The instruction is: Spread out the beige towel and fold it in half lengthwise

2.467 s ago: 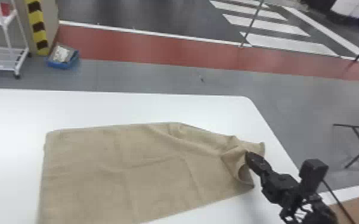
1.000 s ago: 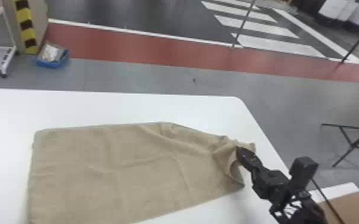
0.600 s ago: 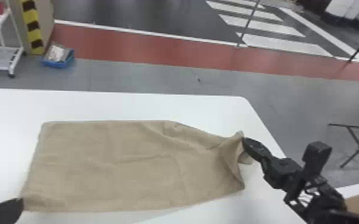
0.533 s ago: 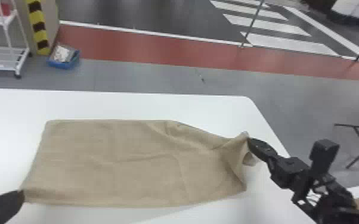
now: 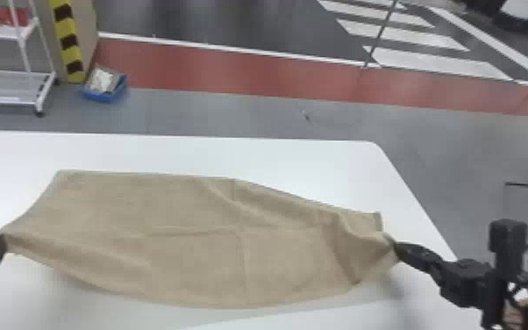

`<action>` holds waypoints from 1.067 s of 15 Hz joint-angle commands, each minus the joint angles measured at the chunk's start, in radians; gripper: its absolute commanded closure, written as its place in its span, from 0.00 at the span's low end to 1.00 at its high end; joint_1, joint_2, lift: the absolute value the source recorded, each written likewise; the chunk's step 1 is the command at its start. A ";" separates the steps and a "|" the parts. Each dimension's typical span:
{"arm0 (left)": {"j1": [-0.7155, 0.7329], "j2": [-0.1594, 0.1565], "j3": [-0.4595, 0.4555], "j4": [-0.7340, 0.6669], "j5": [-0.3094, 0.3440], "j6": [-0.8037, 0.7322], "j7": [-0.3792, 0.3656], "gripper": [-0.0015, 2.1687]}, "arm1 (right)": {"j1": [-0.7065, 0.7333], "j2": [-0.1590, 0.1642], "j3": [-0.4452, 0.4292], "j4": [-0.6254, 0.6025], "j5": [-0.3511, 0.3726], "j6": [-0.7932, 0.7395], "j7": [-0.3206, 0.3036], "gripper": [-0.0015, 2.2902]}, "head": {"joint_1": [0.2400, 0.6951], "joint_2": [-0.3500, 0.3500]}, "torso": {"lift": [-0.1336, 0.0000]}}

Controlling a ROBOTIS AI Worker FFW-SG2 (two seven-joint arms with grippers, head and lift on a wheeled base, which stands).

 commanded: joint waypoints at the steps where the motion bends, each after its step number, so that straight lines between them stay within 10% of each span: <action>1: -0.010 -0.001 -0.005 0.011 0.000 0.002 0.000 0.84 | 0.012 0.026 0.010 -0.006 0.093 -0.004 0.006 0.34 | 1.00 0.09 | 0.07; 5: -0.021 0.002 -0.008 0.014 -0.001 0.002 0.002 0.84 | 0.020 0.026 0.010 -0.003 0.234 -0.136 0.024 0.02 | 1.00 0.07 | 0.07; 10: -0.035 -0.001 -0.007 0.018 -0.010 -0.001 0.006 0.84 | 0.059 0.026 -0.066 0.002 0.236 -0.443 0.075 0.03 | 1.00 0.04 | 0.07; 16: -0.062 -0.003 -0.020 0.020 -0.026 0.045 0.006 0.84 | 0.092 0.004 -0.101 0.025 0.378 -0.728 0.285 0.15 | 1.00 0.09 | 0.07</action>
